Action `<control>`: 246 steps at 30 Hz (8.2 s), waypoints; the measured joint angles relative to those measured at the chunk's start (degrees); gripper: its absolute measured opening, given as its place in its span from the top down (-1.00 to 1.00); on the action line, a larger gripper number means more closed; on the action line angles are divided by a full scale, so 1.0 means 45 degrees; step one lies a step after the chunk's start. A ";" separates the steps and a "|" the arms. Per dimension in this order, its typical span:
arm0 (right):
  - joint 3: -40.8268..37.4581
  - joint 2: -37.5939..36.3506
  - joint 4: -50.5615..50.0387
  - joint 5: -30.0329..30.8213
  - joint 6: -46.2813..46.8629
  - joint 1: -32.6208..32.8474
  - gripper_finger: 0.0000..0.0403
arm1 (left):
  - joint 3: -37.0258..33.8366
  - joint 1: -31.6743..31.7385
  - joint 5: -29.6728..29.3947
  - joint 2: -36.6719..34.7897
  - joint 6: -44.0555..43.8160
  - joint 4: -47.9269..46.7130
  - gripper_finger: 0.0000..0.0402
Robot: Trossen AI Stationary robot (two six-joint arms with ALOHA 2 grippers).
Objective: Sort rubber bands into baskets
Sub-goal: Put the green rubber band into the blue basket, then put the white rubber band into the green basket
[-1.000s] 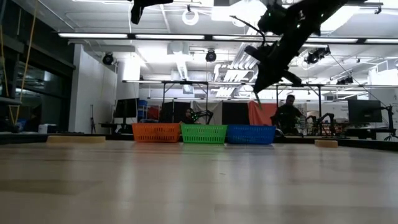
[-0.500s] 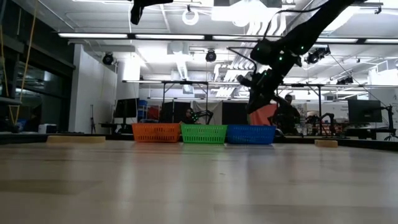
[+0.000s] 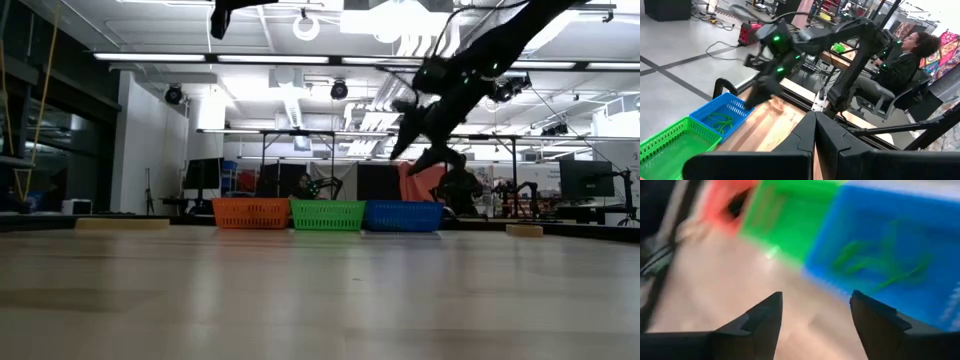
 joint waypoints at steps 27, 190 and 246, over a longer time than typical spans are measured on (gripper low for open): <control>-0.4801 -0.3983 -0.2923 -0.2508 2.2685 1.9402 -0.11 | -0.0001 0.0019 0.0030 0.0000 0.1085 -0.0248 1.00; 0.1972 -0.0675 -0.2782 0.2669 -0.0914 0.2783 -0.17 | 0.0048 0.5669 -0.2343 0.7972 0.2262 -1.1650 0.18; 0.1962 -0.2997 0.2959 0.3077 0.1690 0.4026 -0.17 | 0.5889 0.3220 0.0708 0.9678 0.1973 -0.1721 1.00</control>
